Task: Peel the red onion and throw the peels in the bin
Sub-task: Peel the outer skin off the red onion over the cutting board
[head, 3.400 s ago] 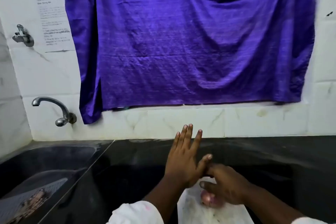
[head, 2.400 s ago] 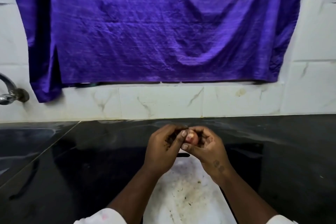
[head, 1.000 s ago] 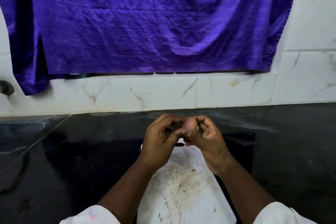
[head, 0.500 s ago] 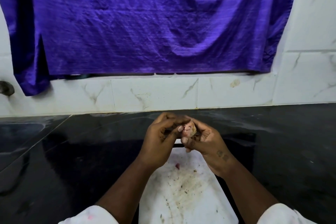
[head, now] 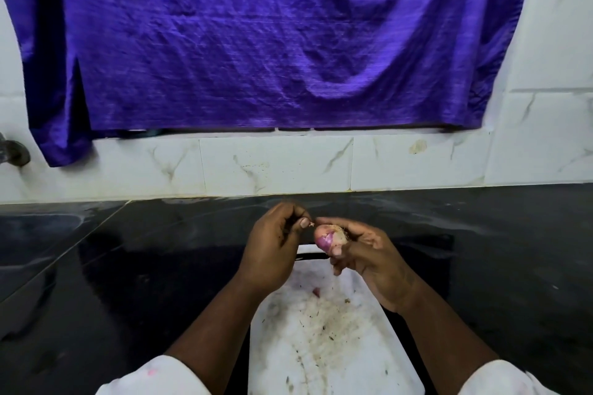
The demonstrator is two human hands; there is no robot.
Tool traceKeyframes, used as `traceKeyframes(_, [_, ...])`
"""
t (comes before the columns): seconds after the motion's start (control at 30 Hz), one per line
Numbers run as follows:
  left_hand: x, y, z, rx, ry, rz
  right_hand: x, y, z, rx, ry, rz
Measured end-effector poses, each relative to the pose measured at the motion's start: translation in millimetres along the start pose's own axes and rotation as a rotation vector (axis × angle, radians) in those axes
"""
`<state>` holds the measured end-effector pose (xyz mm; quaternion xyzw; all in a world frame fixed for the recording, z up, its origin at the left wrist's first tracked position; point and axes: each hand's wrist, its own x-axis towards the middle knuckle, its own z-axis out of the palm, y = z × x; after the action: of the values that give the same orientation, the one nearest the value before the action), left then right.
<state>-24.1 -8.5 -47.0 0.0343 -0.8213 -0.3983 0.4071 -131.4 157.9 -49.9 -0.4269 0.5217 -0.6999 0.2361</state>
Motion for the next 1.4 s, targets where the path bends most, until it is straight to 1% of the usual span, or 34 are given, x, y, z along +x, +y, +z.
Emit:
traceKeyframes(0.1, [-1,-2,-2,0.103,-0.026,-0.036,1,1,-1,0.067,0.003,0.009])
traceKeyframes(0.17, [-3,0,-4,0.144,-0.114,-0.053,1,-1,-2,0.106,0.029,0.022])
traceKeyframes(0.27, [-5,5,-3,0.216,-0.212,0.003,3,-3,-1,0.153,0.080,0.045])
traceKeyframes(0.37, [-5,9,-3,0.213,-0.176,0.041,4,-3,-1,0.195,0.154,0.064])
traceKeyframes(0.47, [-7,12,-4,0.132,-0.107,0.065,4,-3,0,0.195,0.181,0.089])
traceKeyframes(0.53, [-7,17,-3,0.041,-0.097,0.084,4,-4,1,0.133,0.182,0.099])
traceKeyframes(0.6, [-7,21,-2,-0.009,-0.121,0.126,4,-4,3,0.056,0.181,0.104])
traceKeyframes(0.73, [-8,21,1,0.007,-0.161,0.190,2,-4,6,0.028,0.148,0.130])
traceKeyframes(0.93, [-7,21,2,0.042,-0.147,0.170,-1,-6,8,-0.025,0.109,0.145])
traceKeyframes(1.13, [-8,16,4,0.106,-0.170,0.172,-1,-11,9,0.010,0.118,0.123])
traceKeyframes(1.27, [-7,25,5,0.032,-0.137,0.193,-2,-13,10,0.005,0.130,0.123])
traceKeyframes(1.33, [-7,23,6,0.028,-0.160,0.224,-3,-13,10,-0.008,0.127,0.123])
traceKeyframes(1.4, [-7,21,6,0.051,-0.175,0.216,-3,-13,11,-0.017,0.123,0.131])
